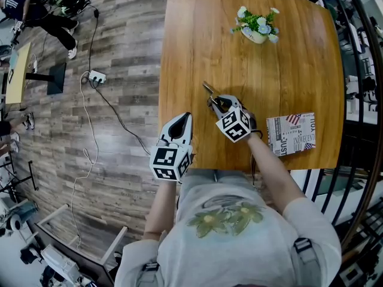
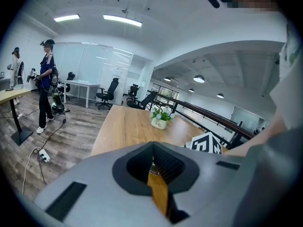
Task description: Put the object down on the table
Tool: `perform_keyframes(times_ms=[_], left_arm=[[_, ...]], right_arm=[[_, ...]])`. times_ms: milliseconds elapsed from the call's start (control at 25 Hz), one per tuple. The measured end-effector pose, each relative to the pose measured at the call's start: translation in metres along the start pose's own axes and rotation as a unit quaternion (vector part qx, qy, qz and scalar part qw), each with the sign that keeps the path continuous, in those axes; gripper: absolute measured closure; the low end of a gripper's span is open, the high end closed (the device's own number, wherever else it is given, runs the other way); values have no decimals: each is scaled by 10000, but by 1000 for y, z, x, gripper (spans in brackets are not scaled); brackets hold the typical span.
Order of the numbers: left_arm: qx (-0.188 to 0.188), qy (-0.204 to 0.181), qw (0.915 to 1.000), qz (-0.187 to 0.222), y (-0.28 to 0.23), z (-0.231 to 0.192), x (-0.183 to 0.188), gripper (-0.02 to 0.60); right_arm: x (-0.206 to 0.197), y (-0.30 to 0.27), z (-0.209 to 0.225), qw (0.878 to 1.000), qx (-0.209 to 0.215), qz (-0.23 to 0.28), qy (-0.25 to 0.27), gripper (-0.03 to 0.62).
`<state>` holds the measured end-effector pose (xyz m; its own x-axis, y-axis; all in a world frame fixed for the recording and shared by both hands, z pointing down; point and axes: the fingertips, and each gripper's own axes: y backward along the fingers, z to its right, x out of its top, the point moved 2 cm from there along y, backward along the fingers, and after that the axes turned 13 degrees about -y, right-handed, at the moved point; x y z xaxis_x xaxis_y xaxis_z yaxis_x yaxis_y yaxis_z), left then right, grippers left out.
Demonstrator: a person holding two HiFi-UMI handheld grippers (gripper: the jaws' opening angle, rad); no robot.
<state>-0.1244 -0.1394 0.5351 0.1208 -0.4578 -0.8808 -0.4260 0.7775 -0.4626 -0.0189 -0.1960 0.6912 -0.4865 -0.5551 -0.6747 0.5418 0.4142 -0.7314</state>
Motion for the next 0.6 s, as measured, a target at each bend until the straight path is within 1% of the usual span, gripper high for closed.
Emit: perform_keyframes(times_ms=[440, 600], left_arm=[[31, 22, 10000, -4, 0, 0, -2, 569], [27, 30, 10000, -2, 2, 2, -2, 569]], right_arm=[[-4, -5, -5, 10000, 66, -38, 54, 470], [-8, -6, -12, 9996, 125, -152, 215, 454]])
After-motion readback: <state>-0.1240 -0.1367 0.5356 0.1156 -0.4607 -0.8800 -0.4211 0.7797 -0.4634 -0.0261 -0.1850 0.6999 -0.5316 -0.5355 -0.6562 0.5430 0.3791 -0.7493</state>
